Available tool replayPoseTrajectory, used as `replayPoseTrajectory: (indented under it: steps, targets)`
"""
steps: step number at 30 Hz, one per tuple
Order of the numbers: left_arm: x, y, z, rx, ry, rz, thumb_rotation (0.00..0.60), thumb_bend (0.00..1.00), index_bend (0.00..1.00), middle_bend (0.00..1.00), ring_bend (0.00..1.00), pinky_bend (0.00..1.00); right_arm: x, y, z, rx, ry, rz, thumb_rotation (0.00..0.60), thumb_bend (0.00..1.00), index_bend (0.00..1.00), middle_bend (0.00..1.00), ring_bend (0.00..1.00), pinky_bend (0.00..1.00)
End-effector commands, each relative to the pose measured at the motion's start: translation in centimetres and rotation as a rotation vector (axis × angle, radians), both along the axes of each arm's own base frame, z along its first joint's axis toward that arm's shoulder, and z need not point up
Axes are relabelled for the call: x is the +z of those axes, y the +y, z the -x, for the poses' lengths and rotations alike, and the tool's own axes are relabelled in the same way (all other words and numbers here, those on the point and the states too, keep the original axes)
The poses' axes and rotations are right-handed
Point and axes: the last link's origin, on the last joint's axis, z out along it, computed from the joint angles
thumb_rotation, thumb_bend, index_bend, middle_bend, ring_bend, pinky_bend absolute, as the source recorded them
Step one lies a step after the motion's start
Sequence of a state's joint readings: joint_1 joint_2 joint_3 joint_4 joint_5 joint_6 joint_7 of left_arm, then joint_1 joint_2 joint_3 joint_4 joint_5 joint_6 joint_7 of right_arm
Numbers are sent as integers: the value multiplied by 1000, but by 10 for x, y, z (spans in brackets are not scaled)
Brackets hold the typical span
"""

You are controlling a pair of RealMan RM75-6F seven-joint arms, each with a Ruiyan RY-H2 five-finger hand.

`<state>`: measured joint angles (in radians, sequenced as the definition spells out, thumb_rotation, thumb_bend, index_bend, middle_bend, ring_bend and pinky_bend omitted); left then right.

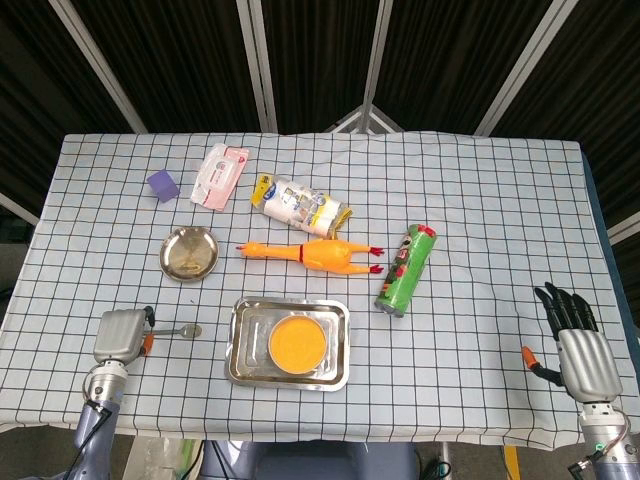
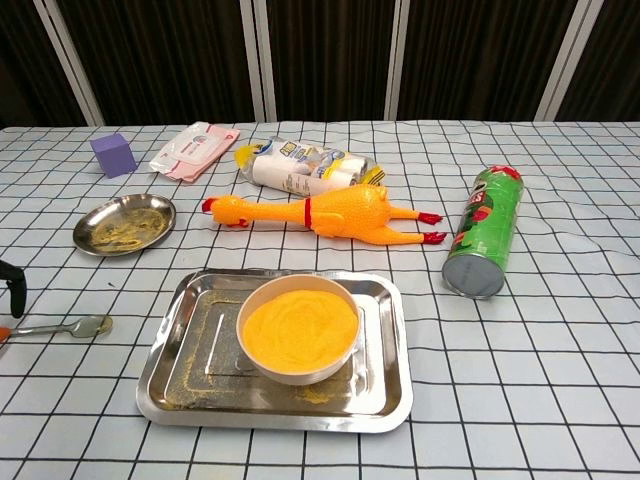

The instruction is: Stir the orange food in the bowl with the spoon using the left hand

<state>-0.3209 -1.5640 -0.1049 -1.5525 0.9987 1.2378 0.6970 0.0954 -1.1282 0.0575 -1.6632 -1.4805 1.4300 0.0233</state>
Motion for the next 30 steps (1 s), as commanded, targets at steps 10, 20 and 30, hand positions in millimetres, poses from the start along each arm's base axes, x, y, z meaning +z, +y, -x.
replayPoseTrajectory:
  steps: [10, 20, 30]
  targets:
    - [-12, 4, -8, -8, -6, 10, 600, 523, 486, 1000, 954, 933, 0, 0, 0, -2, -2, -2, 600, 369, 0, 0, 0, 0]
    - [-19, 1, -13, -15, -12, 24, 600, 523, 488, 1000, 954, 933, 0, 0, 0, -2, -2, -3, 600, 371, 0, 0, 0, 0]
    - [-19, 1, -16, -26, -23, 18, 600, 523, 479, 1000, 954, 933, 0, 0, 0, -3, -2, -4, 600, 370, 0, 0, 0, 0]
